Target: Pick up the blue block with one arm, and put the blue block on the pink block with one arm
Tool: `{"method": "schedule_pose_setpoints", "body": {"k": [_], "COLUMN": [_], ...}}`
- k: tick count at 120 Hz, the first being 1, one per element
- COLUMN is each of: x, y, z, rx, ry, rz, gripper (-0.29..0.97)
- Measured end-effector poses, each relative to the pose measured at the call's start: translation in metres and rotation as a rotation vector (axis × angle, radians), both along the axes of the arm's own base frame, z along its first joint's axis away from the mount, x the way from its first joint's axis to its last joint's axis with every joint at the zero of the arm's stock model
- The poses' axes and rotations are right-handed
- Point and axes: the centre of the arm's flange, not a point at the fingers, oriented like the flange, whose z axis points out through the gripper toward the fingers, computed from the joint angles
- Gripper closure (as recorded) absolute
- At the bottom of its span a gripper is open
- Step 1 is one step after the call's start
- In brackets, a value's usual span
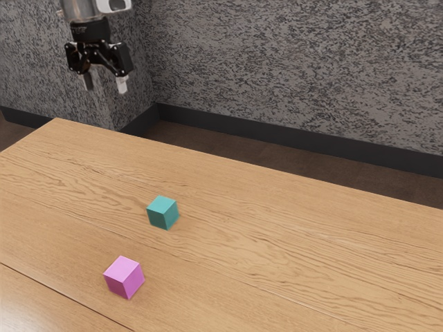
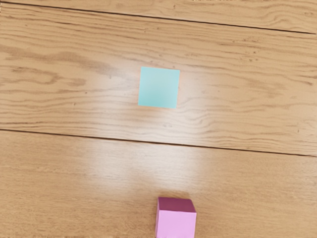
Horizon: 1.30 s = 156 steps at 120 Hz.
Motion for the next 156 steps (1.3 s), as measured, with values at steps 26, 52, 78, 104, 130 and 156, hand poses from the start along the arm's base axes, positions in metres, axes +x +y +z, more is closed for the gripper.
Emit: {"method": "schedule_pose_setpoints", "body": {"k": [26,52,78,104,130,156], "x": [-0.008,-0.05,0.07,0.124,0.108,0.105], "y": [-0.003,-0.172,-0.104,-0.082,-0.041,-0.023], "z": [0.021,0.093,-0.094,-0.215,-0.302,-0.339], "rx": [-0.001,0.173,0.187,0.117,0.085,0.038], "ry": [-0.036,-0.188,0.112,0.158,0.199,0.111], "rz": [0.027,-0.293,-0.211,-0.181,-0.075,-0.041], "gripper": [0.0,0.0,0.0,0.0,0.0,0.0]}}
